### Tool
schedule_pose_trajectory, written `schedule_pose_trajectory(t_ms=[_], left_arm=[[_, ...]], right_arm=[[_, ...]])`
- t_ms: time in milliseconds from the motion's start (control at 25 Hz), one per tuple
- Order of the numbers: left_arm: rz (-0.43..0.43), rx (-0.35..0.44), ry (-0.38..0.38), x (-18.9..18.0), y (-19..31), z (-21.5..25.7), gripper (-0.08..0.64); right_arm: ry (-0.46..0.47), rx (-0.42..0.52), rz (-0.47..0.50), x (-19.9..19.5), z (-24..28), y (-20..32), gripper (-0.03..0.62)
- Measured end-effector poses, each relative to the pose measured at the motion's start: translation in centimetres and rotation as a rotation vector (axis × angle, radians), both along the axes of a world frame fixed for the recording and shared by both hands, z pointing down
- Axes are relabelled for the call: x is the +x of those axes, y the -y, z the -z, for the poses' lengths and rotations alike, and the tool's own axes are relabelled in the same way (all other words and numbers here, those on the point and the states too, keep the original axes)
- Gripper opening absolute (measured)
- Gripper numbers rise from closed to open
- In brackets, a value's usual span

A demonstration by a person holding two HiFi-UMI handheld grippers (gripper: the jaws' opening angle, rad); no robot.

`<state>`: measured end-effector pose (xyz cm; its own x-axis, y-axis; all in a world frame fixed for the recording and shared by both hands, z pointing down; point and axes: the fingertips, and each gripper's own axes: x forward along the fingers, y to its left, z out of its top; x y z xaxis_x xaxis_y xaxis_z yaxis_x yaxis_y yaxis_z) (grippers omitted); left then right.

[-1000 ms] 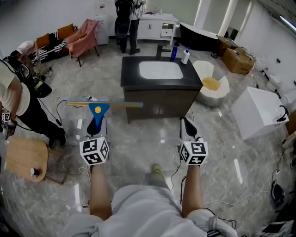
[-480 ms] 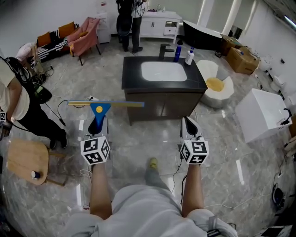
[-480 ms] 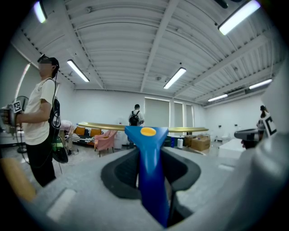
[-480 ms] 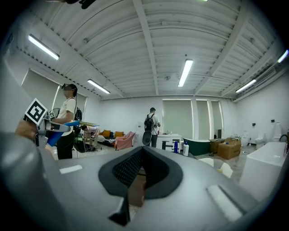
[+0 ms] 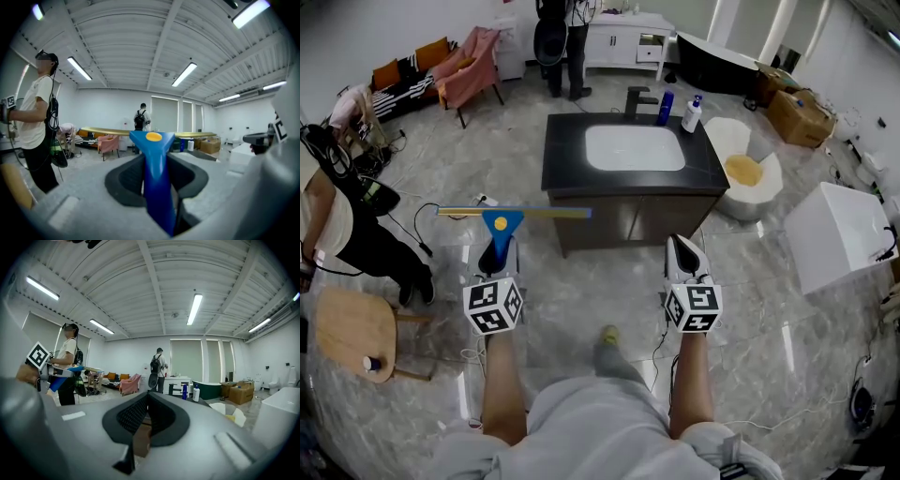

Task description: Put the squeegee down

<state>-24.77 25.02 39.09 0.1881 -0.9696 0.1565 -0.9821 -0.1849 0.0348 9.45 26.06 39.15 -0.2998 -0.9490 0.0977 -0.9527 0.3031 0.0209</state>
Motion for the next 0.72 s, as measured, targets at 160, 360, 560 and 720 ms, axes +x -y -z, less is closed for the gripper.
schedule_pose_trajectory(t_ms=[160, 360, 560, 720], left_arm=[[0.009, -0.015, 0.004, 1.3, 3.9, -0.6, 0.127], [0.021, -0.032, 0.011, 3.2, 8.9, -0.8, 0.127], [0.038, -0.043, 0.024, 5.2, 13.2, -0.5, 0.127], [0.046, -0.037, 0.037, 6.9, 15.9, 0.1, 0.127]], right_arm=[[0.003, -0.007, 0.009, 1.3, -0.6, 4.2, 0.003], [-0.040, -0.025, 0.027, 2.8, -1.1, 9.9, 0.003], [0.000, -0.027, 0.045, 4.7, -1.0, 14.9, 0.003], [0.014, -0.030, 0.057, 6.3, -0.9, 18.0, 0.003]])
